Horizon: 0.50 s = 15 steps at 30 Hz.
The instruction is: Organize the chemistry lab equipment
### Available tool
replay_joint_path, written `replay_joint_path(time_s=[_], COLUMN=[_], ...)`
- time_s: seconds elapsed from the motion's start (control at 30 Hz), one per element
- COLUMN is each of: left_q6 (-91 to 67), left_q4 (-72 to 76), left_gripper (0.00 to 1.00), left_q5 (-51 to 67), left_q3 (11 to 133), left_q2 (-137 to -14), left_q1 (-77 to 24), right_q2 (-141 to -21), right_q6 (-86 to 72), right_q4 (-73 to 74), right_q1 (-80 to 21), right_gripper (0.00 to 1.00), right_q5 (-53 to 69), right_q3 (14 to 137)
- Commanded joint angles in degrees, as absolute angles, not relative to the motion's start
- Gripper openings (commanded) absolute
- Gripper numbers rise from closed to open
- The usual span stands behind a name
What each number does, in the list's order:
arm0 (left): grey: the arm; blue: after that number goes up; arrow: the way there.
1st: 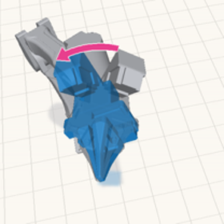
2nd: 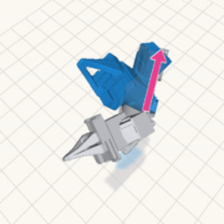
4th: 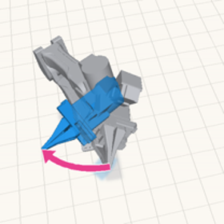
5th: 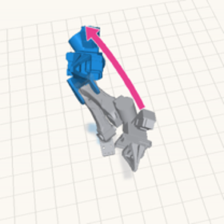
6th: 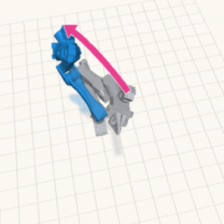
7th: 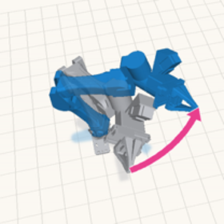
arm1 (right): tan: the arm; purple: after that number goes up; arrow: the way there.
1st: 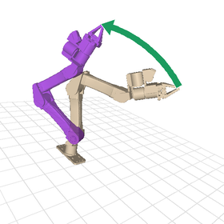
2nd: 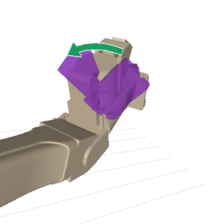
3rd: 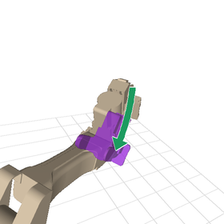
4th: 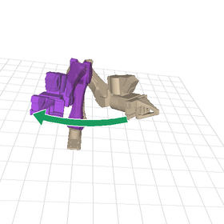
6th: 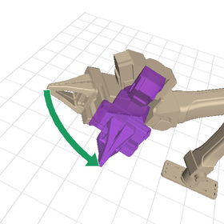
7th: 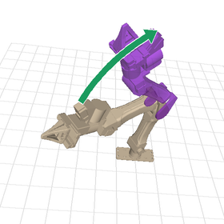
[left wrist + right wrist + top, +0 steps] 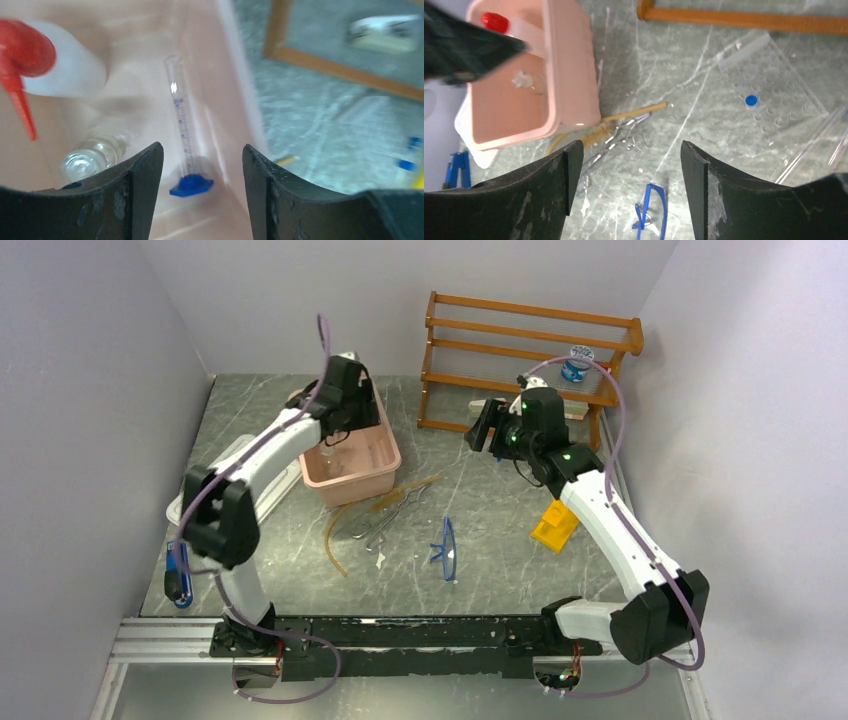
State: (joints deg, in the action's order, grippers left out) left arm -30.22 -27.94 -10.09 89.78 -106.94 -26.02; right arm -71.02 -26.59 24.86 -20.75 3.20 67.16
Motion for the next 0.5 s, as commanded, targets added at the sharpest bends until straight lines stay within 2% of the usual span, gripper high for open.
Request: replay_joint_path(time_s=[0.0,0.23,0.37,0.47], left_q6=[-25.73,-22.93,-25.02,-28.32], left_q4=[-21.12,-18.61,-15.12,-13.05], left_gripper=[0.64,0.75,0.79,0.79], left_q5=[-4.73,14.05,15.49,16.12], left_q3=[86.43,81.07,74.44,70.1], left_q2=[-95.23,-86.95,-84.71,-85.45], left_q1=[-25.93,-31.64,-41.22,-46.0], right_q2=[-73.65,-72.68,-71.05,-69.54], right_q6=[-28.35,-36.08,-39.75,-41.53], right_q4=[29.52,28.26,27.25,27.88], right_q1=[-20.83,-20.86,-20.85,-20.76], right_gripper=[0.74,0.7,0.68,0.68], right_q5=[3.33,2.04,3.02,1.79], right_q3=[67.06,62.17,58.36,55.74])
